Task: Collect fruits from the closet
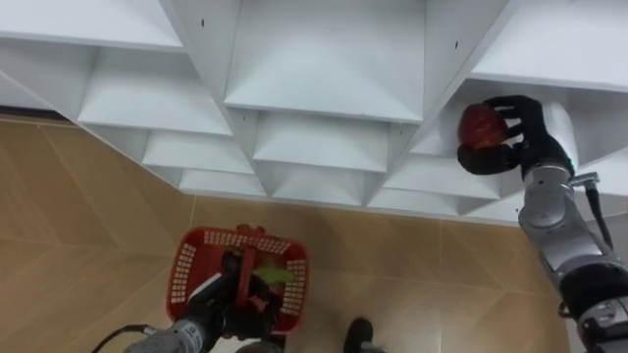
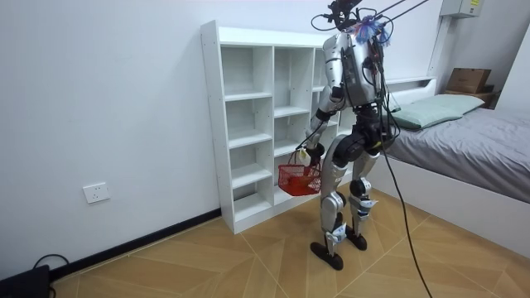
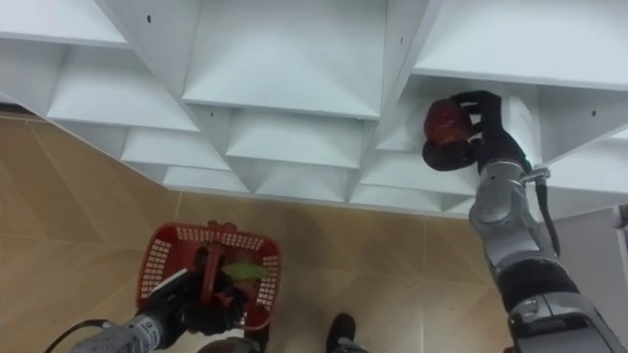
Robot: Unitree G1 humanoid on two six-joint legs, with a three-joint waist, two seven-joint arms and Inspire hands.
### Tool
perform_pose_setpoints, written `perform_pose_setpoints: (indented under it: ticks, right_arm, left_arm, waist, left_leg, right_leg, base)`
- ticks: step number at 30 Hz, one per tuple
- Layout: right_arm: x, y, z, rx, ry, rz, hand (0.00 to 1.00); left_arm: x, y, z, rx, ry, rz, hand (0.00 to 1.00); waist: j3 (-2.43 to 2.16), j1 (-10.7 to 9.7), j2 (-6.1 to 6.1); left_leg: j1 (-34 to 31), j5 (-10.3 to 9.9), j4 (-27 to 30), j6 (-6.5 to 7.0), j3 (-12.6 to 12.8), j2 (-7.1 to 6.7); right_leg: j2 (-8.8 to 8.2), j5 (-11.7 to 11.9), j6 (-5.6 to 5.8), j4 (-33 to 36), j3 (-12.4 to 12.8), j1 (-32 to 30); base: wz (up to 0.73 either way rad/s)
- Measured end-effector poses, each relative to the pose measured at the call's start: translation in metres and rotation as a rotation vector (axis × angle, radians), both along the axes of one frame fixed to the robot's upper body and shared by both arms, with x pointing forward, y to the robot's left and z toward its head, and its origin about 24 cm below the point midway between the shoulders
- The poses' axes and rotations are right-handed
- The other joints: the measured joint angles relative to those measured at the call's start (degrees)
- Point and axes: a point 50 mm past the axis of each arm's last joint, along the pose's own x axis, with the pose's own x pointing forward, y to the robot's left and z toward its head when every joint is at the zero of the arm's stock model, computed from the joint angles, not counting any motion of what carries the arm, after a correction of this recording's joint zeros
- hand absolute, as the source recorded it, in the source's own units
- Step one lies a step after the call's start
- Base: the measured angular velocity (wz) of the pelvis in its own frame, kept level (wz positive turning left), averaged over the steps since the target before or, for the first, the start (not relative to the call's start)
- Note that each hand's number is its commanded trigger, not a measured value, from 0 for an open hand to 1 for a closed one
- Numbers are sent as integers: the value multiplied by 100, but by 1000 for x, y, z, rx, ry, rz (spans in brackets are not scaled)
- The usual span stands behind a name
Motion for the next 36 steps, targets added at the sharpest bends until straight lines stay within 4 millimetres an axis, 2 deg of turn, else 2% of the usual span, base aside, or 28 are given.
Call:
perform_pose_setpoints:
  ticks: [11, 15, 20, 23, 25, 27, 32, 36]
  right_arm:
    - [2, 33, 2, -6, -29, 151, 100]
    - [-3, 35, 1, -15, -32, 177, 100]
    - [-8, 36, -2, -17, -14, 207, 100]
    - [-13, 36, -2, -17, -19, 217, 100]
    - [-19, 38, -6, -10, -16, 229, 100]
    - [-24, 39, -8, -3, -8, 242, 100]
    - [-32, 51, -13, 27, 23, 311, 100]
    - [-38, 64, -20, 60, 60, 376, 100]
  left_arm:
    - [9, -3, 4, 3, -21, -22, 100]
    - [11, -4, 5, 1, -31, -24, 100]
    - [16, -6, 10, -7, -55, -28, 100]
    - [17, -9, 12, -16, -69, -34, 100]
    - [17, -10, 13, -20, -76, -39, 100]
    - [16, -11, 13, -23, -79, -40, 100]
    - [14, -13, 13, -31, -81, -41, 100]
    - [15, -13, 14, -33, -95, -43, 100]
  waist:
    - [0, -19, 2]
    - [-7, -35, 14]
    - [-39, -40, 71]
    - [-85, -43, 146]
    - [-139, -50, 233]
    - [-169, -77, 282]
    - [-172, -215, 287]
    - [-171, -235, 287]
  left_leg:
    - [-17, 0, -6, 0, 25, 5]
    - [-19, 0, 0, 0, 54, 21]
    - [-21, 0, 18, -1, 95, 54]
    - [-8, 0, 21, -2, 131, 63]
    - [17, 0, 11, -2, 157, 64]
    - [30, 2, 8, -4, 170, 66]
    - [116, 12, -34, -18, 211, 81]
    - [111, 16, -25, -26, 233, 107]
  right_leg:
    - [1, 5, 6, -34, -5, -2]
    - [14, 8, 2, -35, 18, -16]
    - [35, 23, -20, -38, 36, -26]
    - [43, 34, -26, -39, 61, -28]
    - [43, 38, -27, -31, 84, -29]
    - [44, 39, -28, -23, 96, -28]
    - [71, 65, -45, -22, 157, 3]
    - [101, 93, -54, -51, 189, 3]
  base:
    - [0]
    - [-4]
    - [-3]
    - [-6]
    - [-7]
    - [-6]
    - [-7]
    - [-2]
